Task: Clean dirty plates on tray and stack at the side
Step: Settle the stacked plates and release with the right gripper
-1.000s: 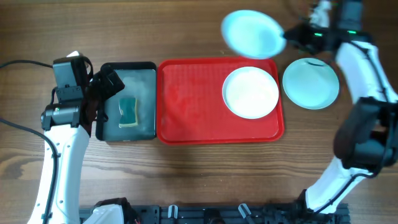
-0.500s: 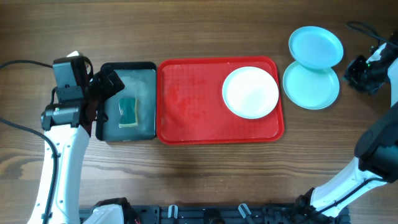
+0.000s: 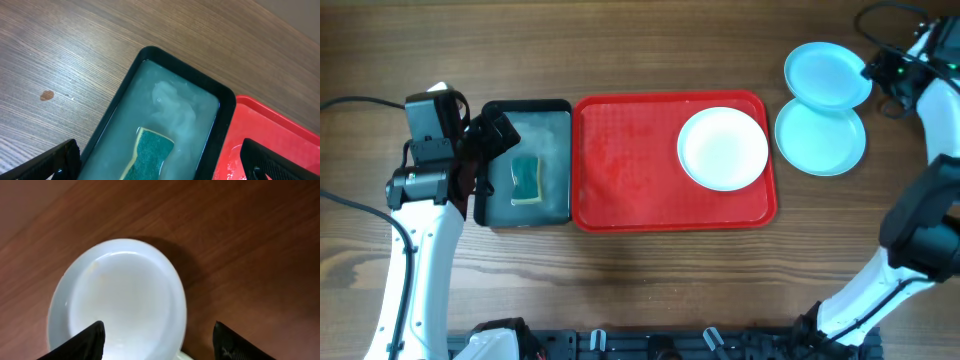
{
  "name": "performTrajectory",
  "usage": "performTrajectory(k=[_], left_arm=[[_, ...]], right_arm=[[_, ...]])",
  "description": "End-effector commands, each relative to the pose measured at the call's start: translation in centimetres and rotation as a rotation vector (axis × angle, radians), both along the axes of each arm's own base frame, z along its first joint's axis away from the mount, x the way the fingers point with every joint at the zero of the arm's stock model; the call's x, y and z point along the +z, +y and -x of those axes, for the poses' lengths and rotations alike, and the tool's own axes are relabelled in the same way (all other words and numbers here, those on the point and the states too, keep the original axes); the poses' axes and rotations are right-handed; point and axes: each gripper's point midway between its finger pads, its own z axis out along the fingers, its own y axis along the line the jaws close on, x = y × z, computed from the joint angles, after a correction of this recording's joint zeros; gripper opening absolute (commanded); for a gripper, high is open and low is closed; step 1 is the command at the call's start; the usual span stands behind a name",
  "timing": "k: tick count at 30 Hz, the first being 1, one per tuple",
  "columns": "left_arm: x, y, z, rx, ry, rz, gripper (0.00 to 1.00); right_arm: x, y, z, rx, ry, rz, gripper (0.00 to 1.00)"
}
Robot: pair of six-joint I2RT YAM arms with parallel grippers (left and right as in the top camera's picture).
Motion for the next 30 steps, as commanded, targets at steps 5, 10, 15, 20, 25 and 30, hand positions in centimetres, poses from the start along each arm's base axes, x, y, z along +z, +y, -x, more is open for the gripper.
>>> performTrajectory(k=[5, 10, 15, 20, 25, 30], left_arm=[[0.4, 0.0, -0.2, 0.007, -0.011, 0.008, 1.0], [0.4, 0.0, -0.2, 0.007, -0.011, 0.008, 1.0], [0.4, 0.0, -0.2, 0.007, -0.011, 0.008, 1.0], [0.4, 0.0, -0.2, 0.007, -0.011, 0.008, 1.0], [0.4, 0.0, -0.2, 0.007, -0.011, 0.008, 1.0], [0.4, 0.0, -0.2, 0.007, -0.011, 0.008, 1.0]], right_arm=[[-6.3, -0.2, 0.4, -0.06, 0.119, -0.027, 0.43], [-7.0, -0.4, 1.3, -0.075, 0.165, -0.021, 0.17], [-7.2, -0.3, 1.7, -0.076, 0.182, -0.028, 0.1], [-7.3, -0.2, 2.0, -0.079, 0.194, -0.035, 0.11], [-6.8, 0.3, 1.4, -0.057, 0.165, -0.062, 0.04], [5.4, 1.3, 1.8, -0.019, -0.018, -0.048, 0.04]])
